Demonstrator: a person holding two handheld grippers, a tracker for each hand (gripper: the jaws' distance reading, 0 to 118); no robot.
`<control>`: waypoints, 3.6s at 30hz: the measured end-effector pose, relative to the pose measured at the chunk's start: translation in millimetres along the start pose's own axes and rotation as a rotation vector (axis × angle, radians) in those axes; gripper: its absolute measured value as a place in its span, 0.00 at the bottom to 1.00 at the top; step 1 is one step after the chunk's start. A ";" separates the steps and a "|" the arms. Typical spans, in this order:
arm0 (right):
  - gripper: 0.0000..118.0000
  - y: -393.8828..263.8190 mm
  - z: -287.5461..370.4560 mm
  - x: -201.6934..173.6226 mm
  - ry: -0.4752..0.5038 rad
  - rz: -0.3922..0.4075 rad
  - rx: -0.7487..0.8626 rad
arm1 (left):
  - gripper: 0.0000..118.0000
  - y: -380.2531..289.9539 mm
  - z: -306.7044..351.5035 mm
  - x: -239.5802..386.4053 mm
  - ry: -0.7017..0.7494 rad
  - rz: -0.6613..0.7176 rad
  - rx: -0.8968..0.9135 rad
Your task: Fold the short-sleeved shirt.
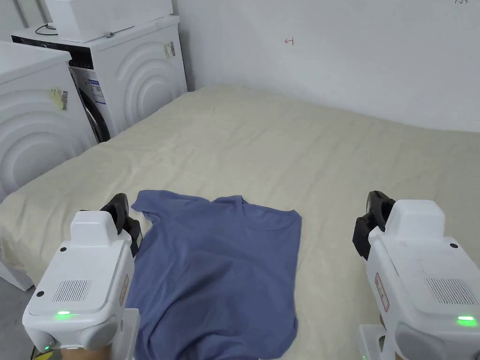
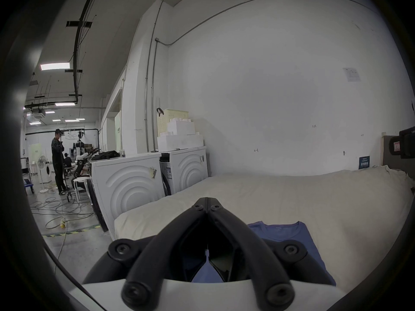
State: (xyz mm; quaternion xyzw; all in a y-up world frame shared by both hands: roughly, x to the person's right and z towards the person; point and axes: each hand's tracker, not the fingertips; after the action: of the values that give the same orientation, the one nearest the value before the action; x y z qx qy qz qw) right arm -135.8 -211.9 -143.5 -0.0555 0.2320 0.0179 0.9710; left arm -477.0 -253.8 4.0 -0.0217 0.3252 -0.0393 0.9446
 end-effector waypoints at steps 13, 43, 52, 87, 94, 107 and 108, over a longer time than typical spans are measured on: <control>0.00 -6.1 -10.2 18.7 -0.048 0.022 -0.023 | 0.03 -20.1 -83.4 37.7 -0.220 -0.014 -0.376; 0.00 -44.5 -19.8 79.4 -0.172 0.024 -0.165 | 0.00 -149.7 -178.4 115.2 -0.268 -0.114 -1.050; 0.00 -33.9 9.3 99.3 -0.203 0.007 -0.128 | 0.00 -82.0 -154.3 77.7 -0.334 0.198 -0.885; 0.00 -16.0 192.9 238.0 -0.631 -0.038 -0.011 | 0.00 91.8 26.1 425.7 -1.247 -0.115 -0.488; 0.00 -27.0 201.3 246.9 -0.653 -0.052 -0.038 | 0.00 23.8 29.0 449.4 -1.221 -0.203 -0.675; 0.00 -40.0 195.6 239.2 -0.627 -0.066 -0.078 | 0.00 -114.7 26.8 462.8 -1.026 -0.426 -0.992; 0.00 -40.8 195.4 237.8 -0.624 -0.066 -0.082 | 0.00 -119.9 27.8 464.0 -1.024 -0.427 -0.992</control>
State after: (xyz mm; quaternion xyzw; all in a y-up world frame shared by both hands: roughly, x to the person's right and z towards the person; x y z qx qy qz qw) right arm 166.3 -227.7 -73.9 -0.0941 -0.0798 0.0120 0.9923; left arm -102.7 -413.8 -250.4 -0.5240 -0.1875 -0.0557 0.8289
